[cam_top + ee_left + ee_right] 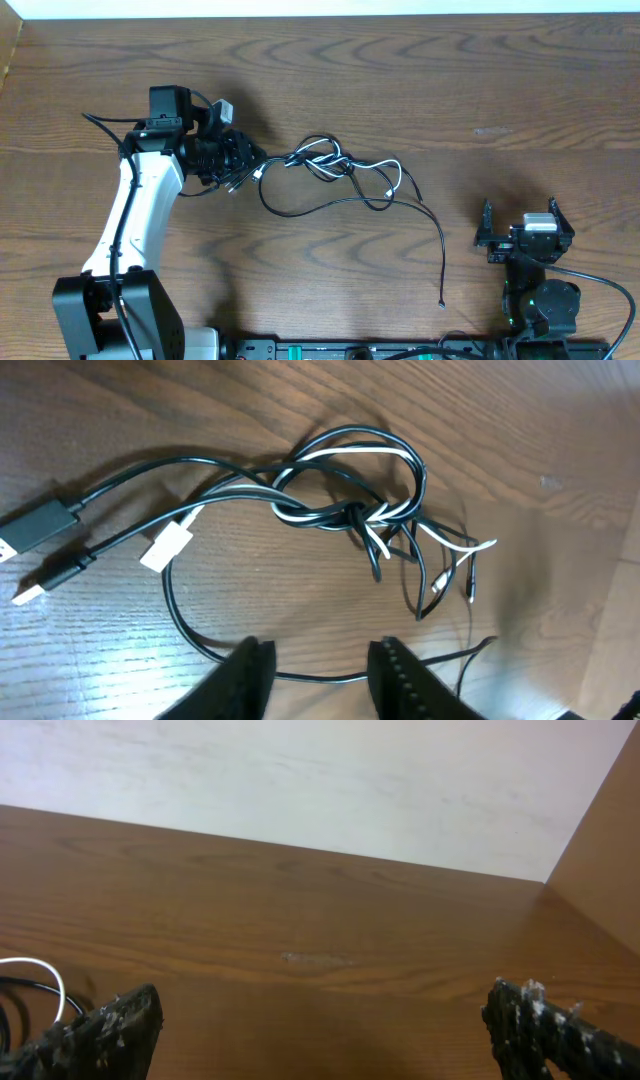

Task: Untangle cables
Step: 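Raise the left arm and move its open gripper over the cable bundle, then lower the left gripper onto the black cable loop and close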

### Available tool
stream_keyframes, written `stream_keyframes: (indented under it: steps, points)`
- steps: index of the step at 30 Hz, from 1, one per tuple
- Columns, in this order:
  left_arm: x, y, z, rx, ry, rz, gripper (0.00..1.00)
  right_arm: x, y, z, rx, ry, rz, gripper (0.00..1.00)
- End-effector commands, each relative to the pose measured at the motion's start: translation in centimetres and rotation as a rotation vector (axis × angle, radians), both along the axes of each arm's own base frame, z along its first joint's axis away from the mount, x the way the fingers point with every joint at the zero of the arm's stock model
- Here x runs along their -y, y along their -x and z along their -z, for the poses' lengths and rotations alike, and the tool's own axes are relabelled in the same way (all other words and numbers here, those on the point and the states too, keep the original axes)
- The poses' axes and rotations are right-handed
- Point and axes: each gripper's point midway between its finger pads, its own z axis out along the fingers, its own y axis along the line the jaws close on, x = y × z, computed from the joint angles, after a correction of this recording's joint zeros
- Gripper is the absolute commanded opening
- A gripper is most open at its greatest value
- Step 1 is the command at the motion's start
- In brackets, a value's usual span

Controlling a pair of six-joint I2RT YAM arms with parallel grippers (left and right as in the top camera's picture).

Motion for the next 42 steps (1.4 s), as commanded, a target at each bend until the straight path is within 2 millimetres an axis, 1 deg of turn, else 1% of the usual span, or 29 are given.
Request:
stream_keyframes:
  steps: [1,6,7,8,17,22,24,25,27,32,33,36,39,42]
  points:
    - [0.2,0.3,0.6,-0.018,0.001,0.01,0.25,0.1,0.0,0.0,0.0,0.007,0.004,0.99]
    - [0.2,0.4,0.6,-0.018,0.001,0.01,0.19,0.1,0.0,0.0,0.0,0.007,0.004,0.99]
    - [0.2,0.4,0.6,-0.018,0.001,0.01,0.15,0.1,0.0,0.0,0.001,0.007,0.004,0.99]
    - [0.2,0.4,0.6,-0.018,0.001,0.01,0.08,0.1,0.0,0.0,0.0,0.007,0.004,0.99]
    - [0.1,0.4,0.8,-0.036,0.007,-0.01,0.08,0.1,0.0,0.0,0.0,0.007,0.004,0.99]
    - [-1.3,0.6,2.5,-0.119,-0.057,-0.124,0.08,0.1,0.0,0.0,0.0,0.007,0.004,0.99]
    - [-1.5,0.8,3.0,-0.137,-0.08,-0.135,0.17,0.1,0.0,0.0,0.0,0.007,0.004,0.99]
    - [-1.4,0.9,3.3,-0.143,-0.087,-0.131,0.24,0.1,0.0,0.0,0.0,0.007,0.004,0.99]
    - [-1.0,1.2,4.1,-0.163,-0.121,-0.118,0.29,0.1,0.0,0.0,0.0,0.007,0.004,0.99]
    - [-0.8,1.7,6.5,-0.243,-0.24,-0.173,0.32,0.1,0.0,0.0,0.0,0.007,0.004,0.99]
    - [-0.5,1.9,7.3,-0.265,-0.278,-0.179,0.33,0.1,0.0,0.0,0.0,0.007,0.004,0.99]
    - [0.2,2.4,8.8,-0.311,-0.324,-0.185,0.32,0.1,0.0,0.0,0.0,0.007,0.004,0.99]
    - [0.8,3.1,10.6,-0.359,-0.386,-0.183,0.32,0.1,0.0,0.0,0.0,0.007,0.004,0.99]
    - [0.9,4.0,12.8,-0.403,-0.474,-0.167,0.33,0.1,0.0,0.0,0.0,0.007,0.004,0.99]
